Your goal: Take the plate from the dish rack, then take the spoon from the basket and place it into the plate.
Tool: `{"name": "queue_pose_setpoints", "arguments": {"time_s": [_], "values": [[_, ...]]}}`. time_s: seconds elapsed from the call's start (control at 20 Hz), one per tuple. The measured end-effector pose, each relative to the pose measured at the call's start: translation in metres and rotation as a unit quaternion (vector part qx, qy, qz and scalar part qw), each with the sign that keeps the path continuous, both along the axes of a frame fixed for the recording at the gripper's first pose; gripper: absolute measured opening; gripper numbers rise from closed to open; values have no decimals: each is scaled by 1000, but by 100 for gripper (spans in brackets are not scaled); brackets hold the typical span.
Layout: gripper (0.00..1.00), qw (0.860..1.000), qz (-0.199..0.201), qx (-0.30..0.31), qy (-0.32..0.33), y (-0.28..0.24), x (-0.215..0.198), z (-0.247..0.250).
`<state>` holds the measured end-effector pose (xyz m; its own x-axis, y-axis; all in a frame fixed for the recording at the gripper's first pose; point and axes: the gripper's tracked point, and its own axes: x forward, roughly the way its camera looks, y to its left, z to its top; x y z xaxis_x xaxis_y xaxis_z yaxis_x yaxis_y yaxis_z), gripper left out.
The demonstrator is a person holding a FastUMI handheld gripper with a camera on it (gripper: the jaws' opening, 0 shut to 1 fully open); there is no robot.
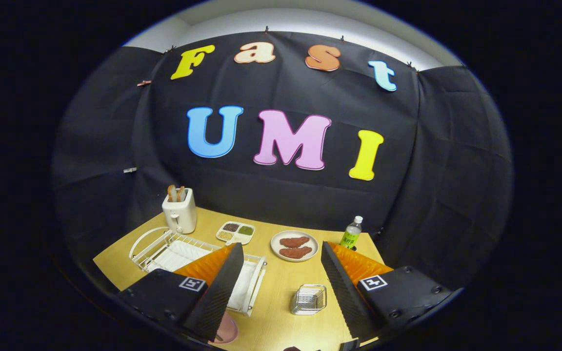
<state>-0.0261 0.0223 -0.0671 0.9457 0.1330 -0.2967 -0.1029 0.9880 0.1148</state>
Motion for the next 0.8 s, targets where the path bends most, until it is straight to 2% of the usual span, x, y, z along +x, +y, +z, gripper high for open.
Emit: {"name": "queue_pose_setpoints", "arguments": {"time_s": [0.15,0.3,0.8], "values": [[98,999,-36,-12,-22,-28,-2,11],[98,998,-48,-17,-29,-40,-5,15],[98,999,-39,-23,-24,-38,-5,14]]}}
